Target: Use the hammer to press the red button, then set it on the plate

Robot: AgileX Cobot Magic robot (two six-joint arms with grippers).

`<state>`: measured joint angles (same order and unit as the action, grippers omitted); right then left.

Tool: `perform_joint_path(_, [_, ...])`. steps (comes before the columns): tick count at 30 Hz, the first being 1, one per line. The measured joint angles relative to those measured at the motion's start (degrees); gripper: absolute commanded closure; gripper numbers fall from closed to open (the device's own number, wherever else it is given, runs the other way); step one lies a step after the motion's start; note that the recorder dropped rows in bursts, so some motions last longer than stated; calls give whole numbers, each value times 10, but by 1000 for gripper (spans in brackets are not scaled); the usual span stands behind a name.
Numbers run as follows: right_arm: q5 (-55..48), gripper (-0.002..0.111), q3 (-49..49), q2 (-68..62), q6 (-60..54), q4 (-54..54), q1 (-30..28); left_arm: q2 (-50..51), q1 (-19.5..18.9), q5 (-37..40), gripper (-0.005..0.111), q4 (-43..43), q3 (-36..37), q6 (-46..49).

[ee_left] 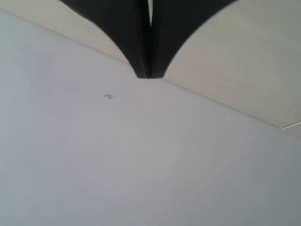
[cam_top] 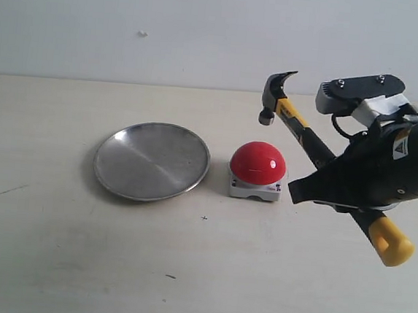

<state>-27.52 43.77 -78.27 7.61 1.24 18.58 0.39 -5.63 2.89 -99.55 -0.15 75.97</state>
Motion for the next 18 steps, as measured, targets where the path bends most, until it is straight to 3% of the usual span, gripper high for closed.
perform_joint_path(18, [112,108,-86,39,-13,-12,0,0,0,0,107,0,0,0])
